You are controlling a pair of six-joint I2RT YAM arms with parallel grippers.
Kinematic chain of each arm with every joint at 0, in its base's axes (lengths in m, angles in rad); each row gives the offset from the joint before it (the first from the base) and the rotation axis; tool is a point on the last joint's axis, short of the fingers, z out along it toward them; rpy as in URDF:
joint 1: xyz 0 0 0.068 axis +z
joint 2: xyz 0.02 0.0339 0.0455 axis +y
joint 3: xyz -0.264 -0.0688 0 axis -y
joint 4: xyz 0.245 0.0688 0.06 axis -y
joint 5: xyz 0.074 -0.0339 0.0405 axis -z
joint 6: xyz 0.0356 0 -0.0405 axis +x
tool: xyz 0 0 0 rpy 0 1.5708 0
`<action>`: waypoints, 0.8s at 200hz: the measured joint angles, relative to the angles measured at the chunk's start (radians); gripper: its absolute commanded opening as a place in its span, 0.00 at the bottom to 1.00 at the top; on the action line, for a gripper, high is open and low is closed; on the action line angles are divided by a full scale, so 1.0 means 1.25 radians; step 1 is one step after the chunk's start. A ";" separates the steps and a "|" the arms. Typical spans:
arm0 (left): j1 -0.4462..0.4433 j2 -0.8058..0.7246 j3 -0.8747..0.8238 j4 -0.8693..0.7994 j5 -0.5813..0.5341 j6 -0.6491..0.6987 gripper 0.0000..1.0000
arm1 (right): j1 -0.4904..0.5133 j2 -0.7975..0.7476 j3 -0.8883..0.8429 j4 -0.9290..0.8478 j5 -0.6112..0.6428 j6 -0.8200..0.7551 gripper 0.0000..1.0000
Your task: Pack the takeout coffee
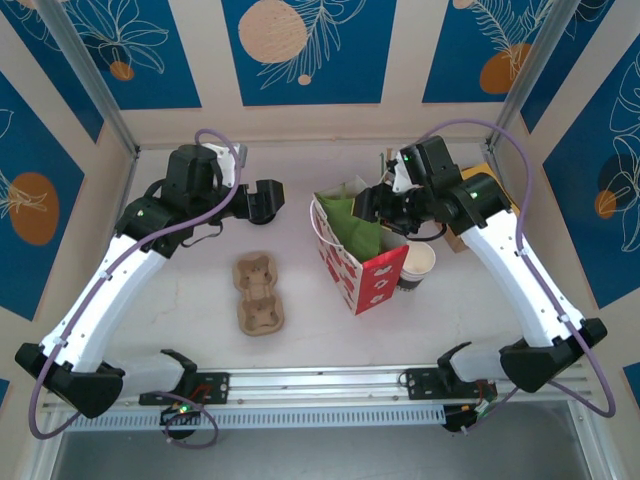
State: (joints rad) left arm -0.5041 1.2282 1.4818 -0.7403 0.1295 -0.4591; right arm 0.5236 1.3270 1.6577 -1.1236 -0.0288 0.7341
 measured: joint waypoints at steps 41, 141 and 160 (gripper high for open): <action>0.000 0.008 0.005 0.000 0.000 0.000 1.00 | 0.070 -0.013 0.066 -0.036 0.129 -0.049 0.50; 0.000 0.005 0.005 0.000 0.000 0.000 1.00 | 0.145 0.130 0.123 -0.036 0.219 -0.126 0.40; 0.000 0.001 0.005 0.000 0.000 0.000 1.00 | 0.145 0.179 0.139 -0.036 0.251 -0.136 0.39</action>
State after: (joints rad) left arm -0.5041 1.2297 1.4879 -0.7403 0.1295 -0.4587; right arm 0.7048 1.5513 1.8313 -1.1683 0.2852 0.5644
